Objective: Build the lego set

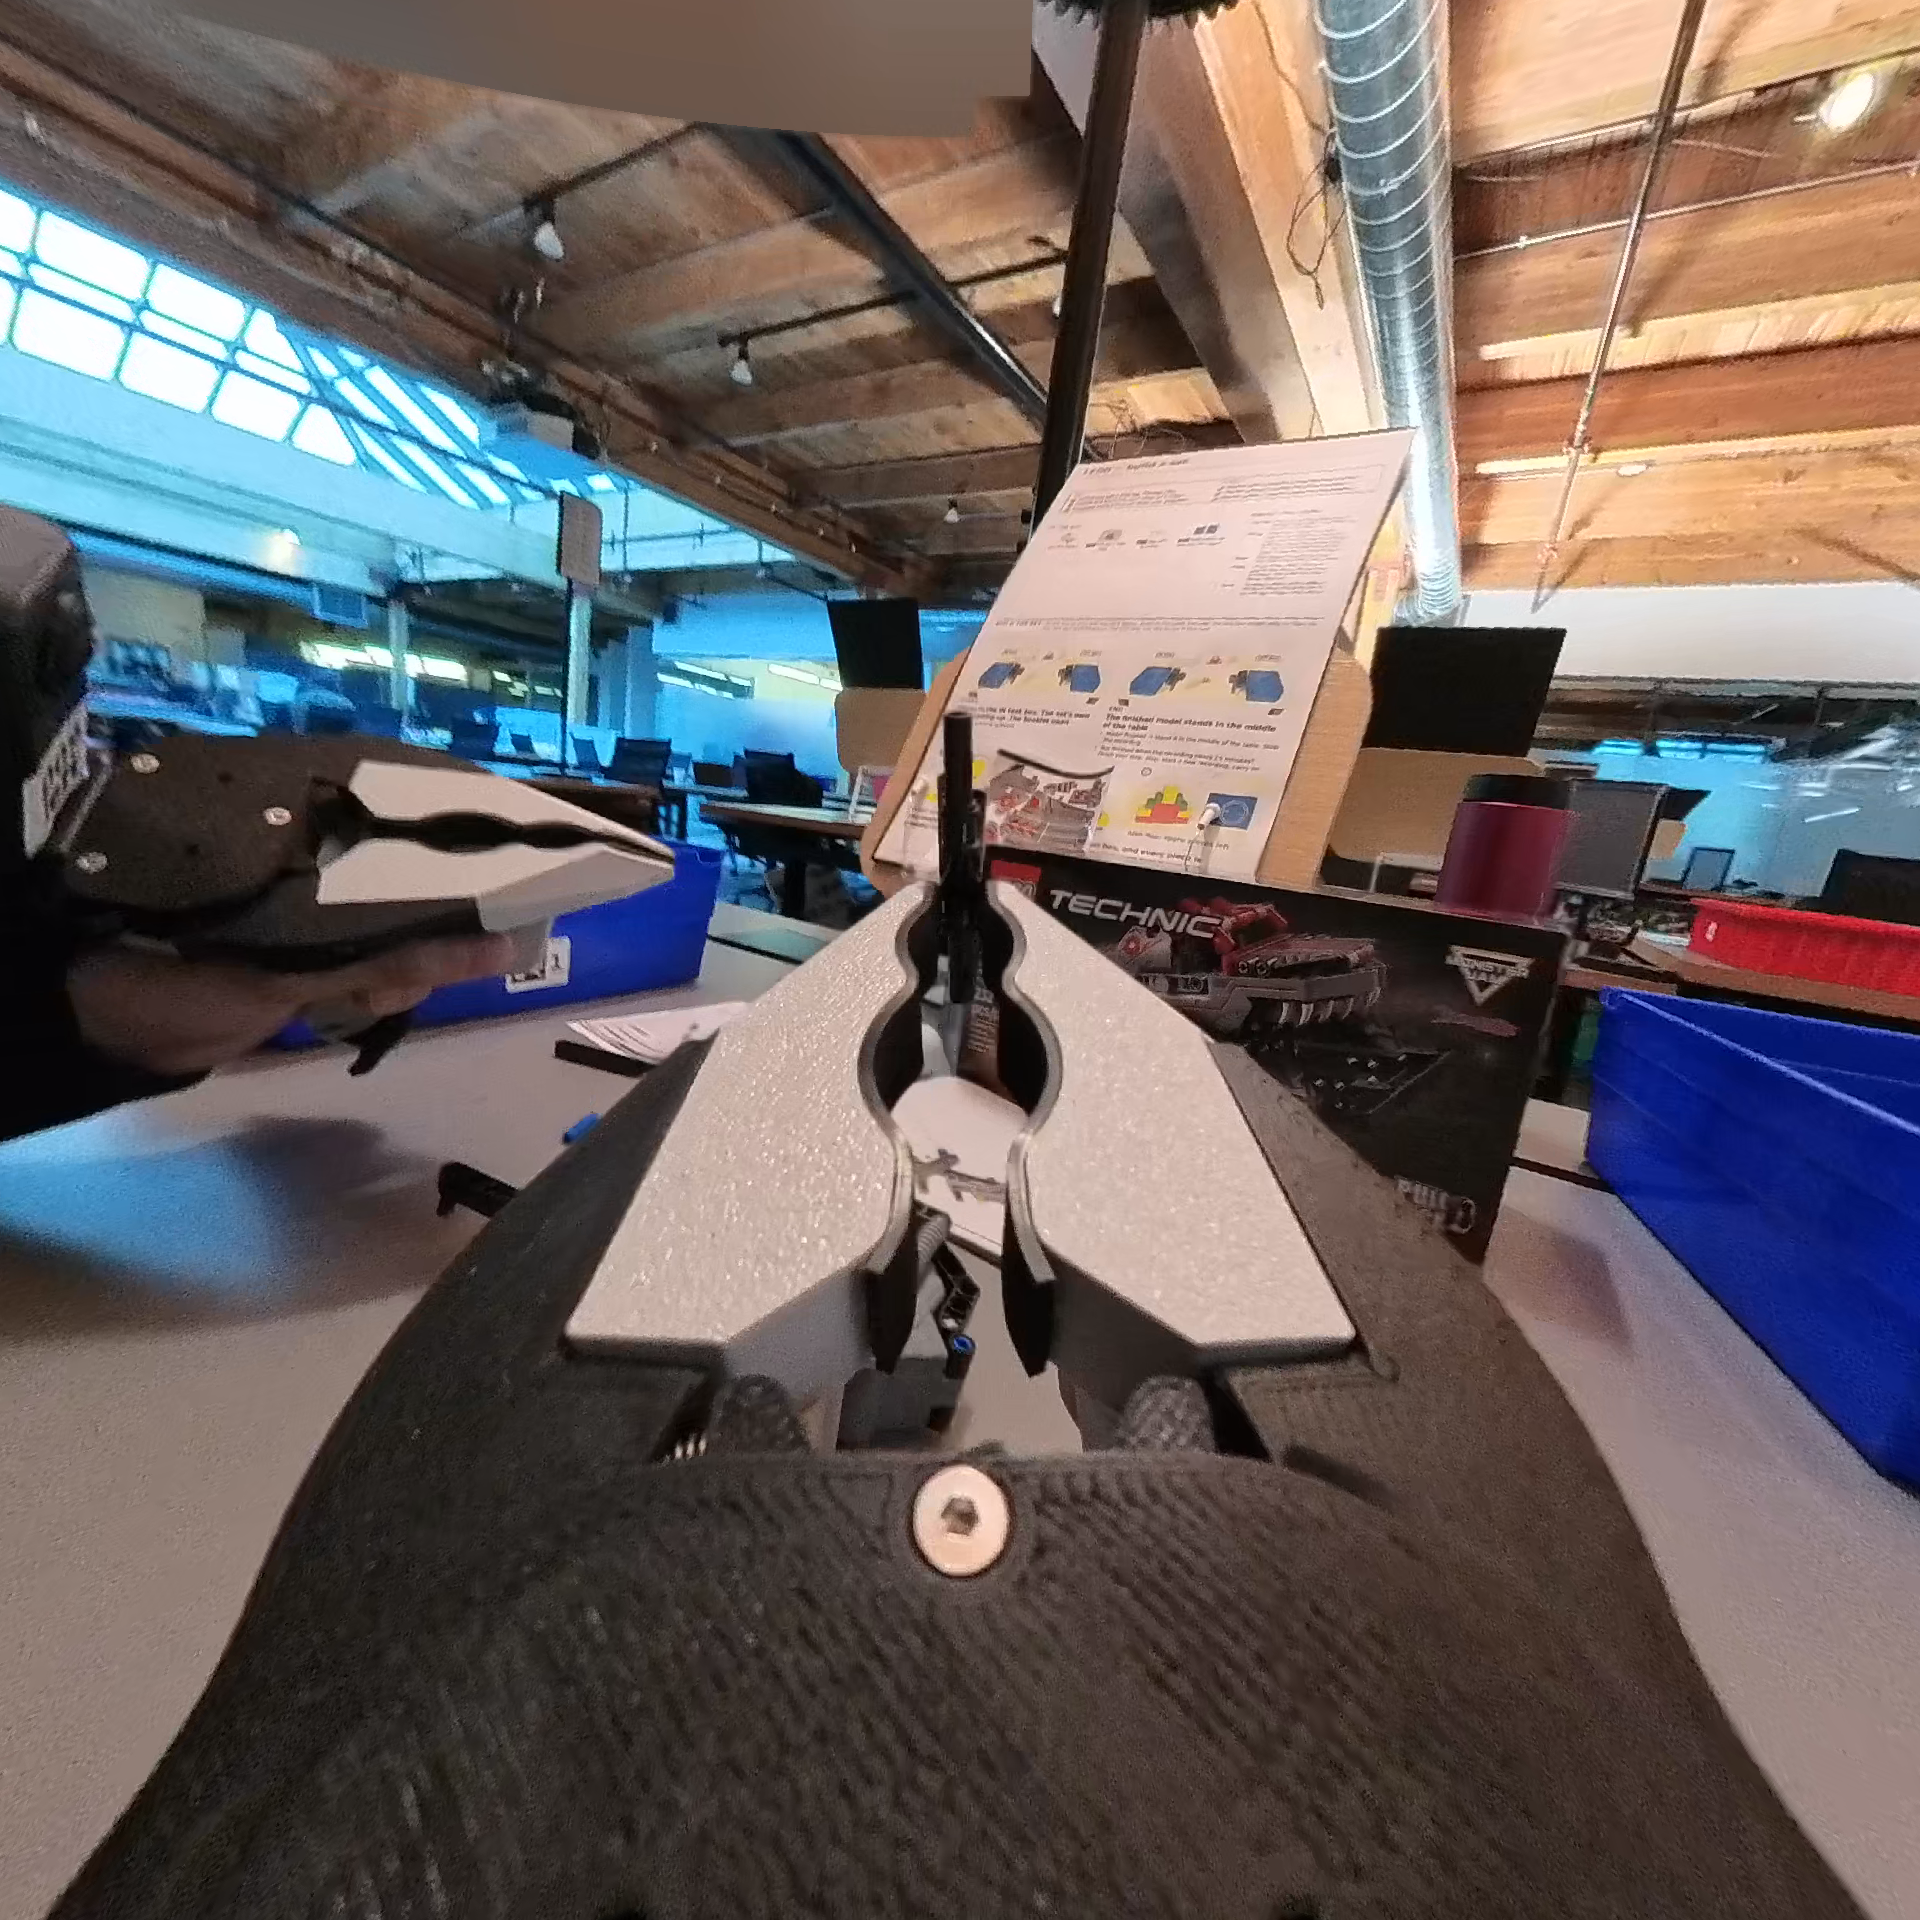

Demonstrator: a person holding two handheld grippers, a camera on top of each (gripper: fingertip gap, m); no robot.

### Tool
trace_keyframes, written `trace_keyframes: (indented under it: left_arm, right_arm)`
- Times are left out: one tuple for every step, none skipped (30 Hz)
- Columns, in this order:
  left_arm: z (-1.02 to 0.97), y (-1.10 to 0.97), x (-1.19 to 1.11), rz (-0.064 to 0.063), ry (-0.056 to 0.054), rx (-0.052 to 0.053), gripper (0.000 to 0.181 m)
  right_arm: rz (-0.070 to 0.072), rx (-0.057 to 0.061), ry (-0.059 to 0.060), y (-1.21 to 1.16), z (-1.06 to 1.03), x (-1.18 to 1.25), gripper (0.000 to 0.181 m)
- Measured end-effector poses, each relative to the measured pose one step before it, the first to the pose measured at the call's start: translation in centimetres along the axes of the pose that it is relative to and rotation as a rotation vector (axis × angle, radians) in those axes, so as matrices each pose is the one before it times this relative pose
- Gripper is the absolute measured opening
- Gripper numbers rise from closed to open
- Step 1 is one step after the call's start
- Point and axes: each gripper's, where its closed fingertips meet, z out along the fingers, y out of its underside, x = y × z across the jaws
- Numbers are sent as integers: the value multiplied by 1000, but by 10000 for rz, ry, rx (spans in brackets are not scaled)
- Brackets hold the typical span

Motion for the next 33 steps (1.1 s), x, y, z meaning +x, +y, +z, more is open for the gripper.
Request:
trace_keyframes:
  left_arm:
    - [15,-25,12,-1,3,14,0]
    - [22,-35,29,7,15,17,0]
    - [13,-30,48,10,22,17,0]
    - [6,-45,50,4,23,19,0]
    - [11,-61,46,-4,21,25,0]
    - [-2,-60,55,-6,28,26,0]
    - [-4,-56,40,-1,20,23,0]
    - [-12,-51,11,0,10,18,0]
    - [-11,-47,-9,9,-5,20,0]
    - [-19,-26,-39,7,-10,10,0]
    - [-18,4,-35,-16,-5,1,0]
    - [-25,1,-32,-36,2,6,0]
    - [-9,-5,-24,-36,5,9,0]
    - [-21,-19,-18,-30,3,9,0]
    - [-26,-29,-12,-26,6,14,0]
    - [-22,-38,-1,-32,11,20,0]
    - [-30,-65,49,-37,40,34,0]
    - [-40,-117,111,-67,87,65,0]
    - [-60,-260,197,-151,165,153,0]
    - [-99,-394,292,-259,246,236,0]
    - [-119,-480,362,-332,314,274,0]
    - [-118,-526,501,-391,429,293,0]
    - [-125,-598,750,-474,618,303,1]
    - [-116,-565,948,-580,773,246,3]
    - [-75,-405,928,-685,772,136,8]
    - [-64,-346,780,-777,672,92,14]
    - [-82,-398,758,-792,665,115,20]
    - [-86,-408,593,-716,541,121,30]
    - [-52,-324,78,-634,163,45,38]
    - [-39,-143,-237,-550,-48,-68,40]
    - [-34,-91,-45,-471,65,-74,42]
    - [-37,-235,89,-487,122,61,41]
    - [-36,-368,-58,-590,-10,184,34]
  right_arm:
    - [245,129,-5,-148,-60,143,4]
    - [195,100,36,-115,-62,171,4]
    - [119,63,-12,-67,-39,78,4]
    - [107,48,-90,-42,-2,-75,4]
    - [104,42,-69,-35,22,-87,4]
    - [60,23,-46,-16,25,-80,4]
    - [35,5,-24,-1,16,-59,4]
    - [72,11,-33,2,16,-55,4]
    - [154,55,-33,-58,0,-41,4]
    - [219,94,-31,-88,-17,-13,4]
    - [195,77,19,-62,-17,74,4]
    - [109,47,17,-50,-24,61,4]
    - [82,27,-58,-25,3,-60,4]
    - [119,5,-81,16,35,-96,4]
    - [124,0,-30,26,38,-49,4]
    - [58,-2,24,24,43,-12,4]
    - [2,-39,-5,70,64,-90,4]
    - [10,-78,-61,115,81,-209,4]
    - [25,-62,-119,94,118,-348,4]
    - [-8,-69,-107,108,160,-410,5]
    - [-64,-142,-65,192,213,-426,5]
    - [-84,-202,-86,261,274,-504,4]
    - [-52,-207,-88,259,306,-566,5]
    - [-43,-172,-99,207,328,-619,5]
    - [-59,-157,-124,179,323,-675,4]
    - [-78,-176,-82,193,308,-591,5]
    - [-118,-213,84,250,277,-328,4]
    - [-170,-275,220,362,258,-78,4]
    - [-76,-227,60,342,242,-240,5]
    - [221,37,-327,-25,195,-678,5]
    - [562,334,-492,-468,130,-783,5]
    - [744,416,-429,-563,77,-578,5]
    - [774,370,-335,-452,92,-381,5]
